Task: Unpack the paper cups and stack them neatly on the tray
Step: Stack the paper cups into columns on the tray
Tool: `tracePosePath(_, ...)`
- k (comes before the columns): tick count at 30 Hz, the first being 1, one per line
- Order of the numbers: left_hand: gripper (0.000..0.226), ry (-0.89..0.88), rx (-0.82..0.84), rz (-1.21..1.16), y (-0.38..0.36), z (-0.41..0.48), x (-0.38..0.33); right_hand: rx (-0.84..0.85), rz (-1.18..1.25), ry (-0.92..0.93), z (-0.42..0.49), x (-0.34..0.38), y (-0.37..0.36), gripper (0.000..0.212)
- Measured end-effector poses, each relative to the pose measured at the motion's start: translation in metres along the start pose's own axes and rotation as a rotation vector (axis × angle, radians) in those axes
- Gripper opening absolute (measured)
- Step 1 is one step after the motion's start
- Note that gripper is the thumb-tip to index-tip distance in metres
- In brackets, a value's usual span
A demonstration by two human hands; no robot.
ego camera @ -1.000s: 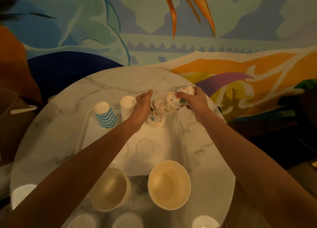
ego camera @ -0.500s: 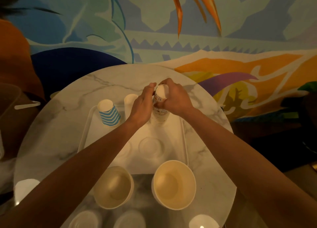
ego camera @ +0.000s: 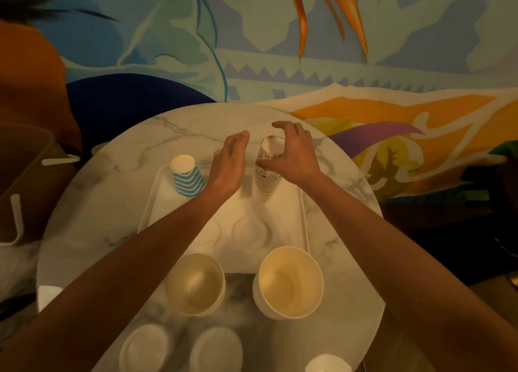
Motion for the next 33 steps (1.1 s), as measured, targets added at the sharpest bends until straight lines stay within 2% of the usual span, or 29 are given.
tracePosePath(6,0.044,-0.046,-0.095,0.002,0.039,-0.038,-0.004,-0.018,-0.036,0.103,-0.02,0.055,0.011,0.062)
tracePosePath(8,0.039,-0.093,-0.099,0.026,0.052,-0.056,-0.008,0.011,-0.033,0.128,-0.027,0.073,0.007,0.06)
tracePosePath(15,0.036,-0.063,-0.068,0.032,0.093,-0.116,0.02,0.049,0.062,0.16,-0.068,0.123,-0.016,0.055)
tracePosePath(18,0.041,-0.097,0.05,-0.031,0.102,-0.139,0.043,0.147,0.07,0.138,-0.089,0.14,-0.037,0.057)
tracePosePath(21,0.074,-0.08,0.257,-0.077,0.092,-0.159,0.072,0.219,0.073,0.084,-0.11,0.145,-0.059,0.064)
tracePosePath(24,0.083,-0.019,0.393,0.01,0.076,-0.175,0.102,0.323,0.018,0.014,-0.13,0.143,-0.087,0.076)
tracePosePath(27,0.093,0.045,0.45,0.07,0.061,-0.182,0.13,0.39,-0.015,-0.031,-0.148,0.14,-0.104,0.086)
tracePosePath(30,0.106,0.021,0.502,0.176,0.045,-0.184,0.143,0.421,-0.091,-0.06,-0.162,0.136,-0.117,0.095)
tracePosePath(33,0.097,0.026,0.502,0.211,0.034,-0.183,0.152,0.447,-0.187,-0.09,-0.171,0.13,-0.131,0.098)
Point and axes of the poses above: each hand's wrist, its own z-axis towards the middle knuckle, its own y-axis out of the back of the hand, x = y × z, the point moved 10 cm from there along z, towards the middle knuckle, and after that the axes turned 15 degrees about x, right-handed, at the moved point
